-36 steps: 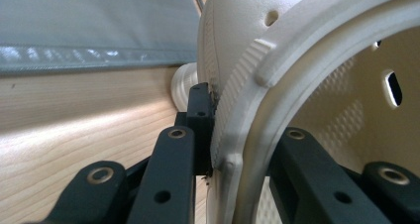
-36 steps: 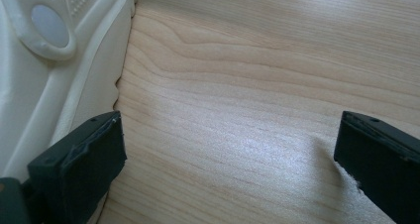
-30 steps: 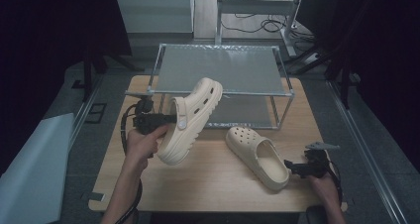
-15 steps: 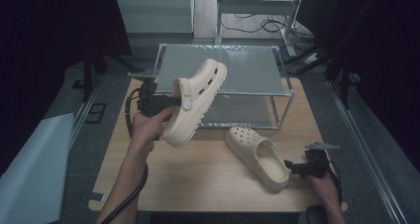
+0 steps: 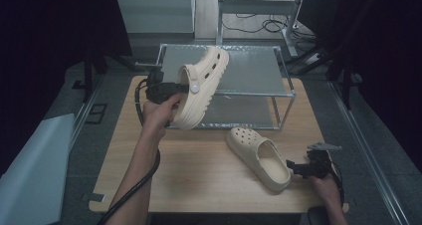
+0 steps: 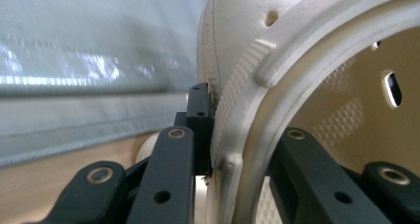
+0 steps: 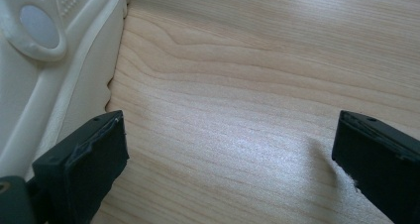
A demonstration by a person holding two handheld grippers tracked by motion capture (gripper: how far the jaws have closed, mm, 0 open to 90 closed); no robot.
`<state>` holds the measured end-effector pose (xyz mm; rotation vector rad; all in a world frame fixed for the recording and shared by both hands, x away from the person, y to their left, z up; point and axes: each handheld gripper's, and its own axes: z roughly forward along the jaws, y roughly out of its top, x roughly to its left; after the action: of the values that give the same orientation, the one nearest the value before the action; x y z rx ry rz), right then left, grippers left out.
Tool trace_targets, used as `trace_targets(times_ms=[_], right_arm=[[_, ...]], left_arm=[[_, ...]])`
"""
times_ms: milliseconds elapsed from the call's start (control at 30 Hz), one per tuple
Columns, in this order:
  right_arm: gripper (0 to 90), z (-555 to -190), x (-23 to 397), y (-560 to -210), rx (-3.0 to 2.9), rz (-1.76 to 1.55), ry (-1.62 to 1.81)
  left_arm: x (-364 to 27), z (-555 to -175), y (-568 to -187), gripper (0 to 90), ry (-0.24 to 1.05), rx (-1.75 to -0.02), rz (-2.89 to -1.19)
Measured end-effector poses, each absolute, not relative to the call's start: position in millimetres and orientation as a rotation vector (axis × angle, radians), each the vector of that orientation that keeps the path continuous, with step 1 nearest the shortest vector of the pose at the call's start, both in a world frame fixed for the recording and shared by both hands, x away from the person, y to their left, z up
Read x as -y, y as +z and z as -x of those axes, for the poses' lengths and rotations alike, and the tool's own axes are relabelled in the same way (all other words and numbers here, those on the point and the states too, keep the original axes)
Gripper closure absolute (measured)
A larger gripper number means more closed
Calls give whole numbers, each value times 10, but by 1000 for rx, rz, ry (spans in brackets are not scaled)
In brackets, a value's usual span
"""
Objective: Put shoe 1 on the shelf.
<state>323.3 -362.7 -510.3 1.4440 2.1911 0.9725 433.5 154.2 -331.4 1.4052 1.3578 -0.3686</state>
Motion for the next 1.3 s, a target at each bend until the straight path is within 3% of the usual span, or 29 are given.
trace_targets(times_ms=[667,1300], right_arm=[[27,-3231,3635,-5094,-2174,-1440,984],[36,-3237,3636,-5103,-2181,-1444,986]], left_arm=[[-1523,-4827,-3319,768,-271,-1484,-1210],[-1668,-5159,-3336,765,-148,-1598,-1161]])
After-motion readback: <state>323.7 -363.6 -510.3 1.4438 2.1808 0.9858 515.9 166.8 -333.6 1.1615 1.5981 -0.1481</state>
